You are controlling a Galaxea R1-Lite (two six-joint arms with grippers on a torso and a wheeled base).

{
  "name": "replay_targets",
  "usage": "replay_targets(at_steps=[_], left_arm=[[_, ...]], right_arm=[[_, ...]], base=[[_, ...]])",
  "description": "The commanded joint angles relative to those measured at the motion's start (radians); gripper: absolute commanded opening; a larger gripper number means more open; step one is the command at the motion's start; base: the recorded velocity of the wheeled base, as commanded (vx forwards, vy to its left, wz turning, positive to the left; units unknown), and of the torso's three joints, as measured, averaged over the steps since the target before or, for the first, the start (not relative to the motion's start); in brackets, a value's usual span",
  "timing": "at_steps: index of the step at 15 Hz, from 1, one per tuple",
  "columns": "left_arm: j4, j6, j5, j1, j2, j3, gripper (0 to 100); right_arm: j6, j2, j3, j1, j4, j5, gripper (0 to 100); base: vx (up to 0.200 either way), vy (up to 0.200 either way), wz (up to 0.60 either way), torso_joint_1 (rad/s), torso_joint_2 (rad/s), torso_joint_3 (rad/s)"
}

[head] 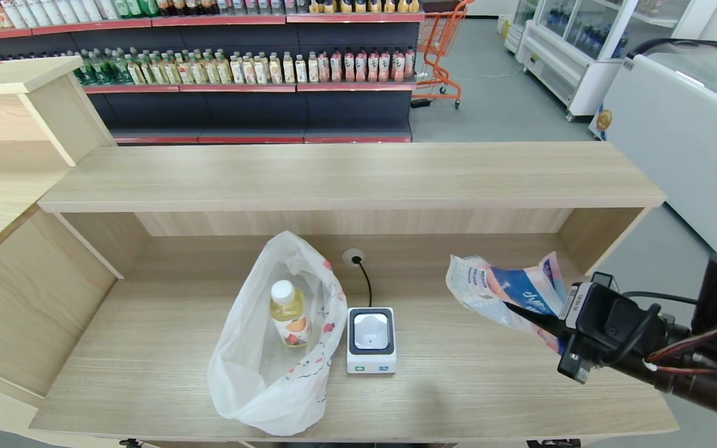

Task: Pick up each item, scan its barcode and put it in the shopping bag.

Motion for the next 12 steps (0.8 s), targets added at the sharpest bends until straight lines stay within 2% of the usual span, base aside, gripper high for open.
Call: replay_targets(at_steps=[1,4,12], left_arm=[[0.000,0.000,0.000,0.000,0.000,0.000,100],[0.000,0.002,-0.002,0.000,0.000,0.000,100],[0.000,0.002,-0.002,0.000,0.000,0.000,100]], right_arm=[[-0.002,0.108,0.003,-0.001,-0.063,0.011,0],[-0.003,0.209,0.046,-0.001,-0.212,0.014,0],[-0.111,0.441,0.157,-0.006,-0.535,0.064,0]], base=[[0.000,0.200,0.00,0.002,0.00,0.002],[0.000,0.200,0.00,0.002,0.00,0.002],[0.000,0.000,0.00,0.000,0.00,0.000]])
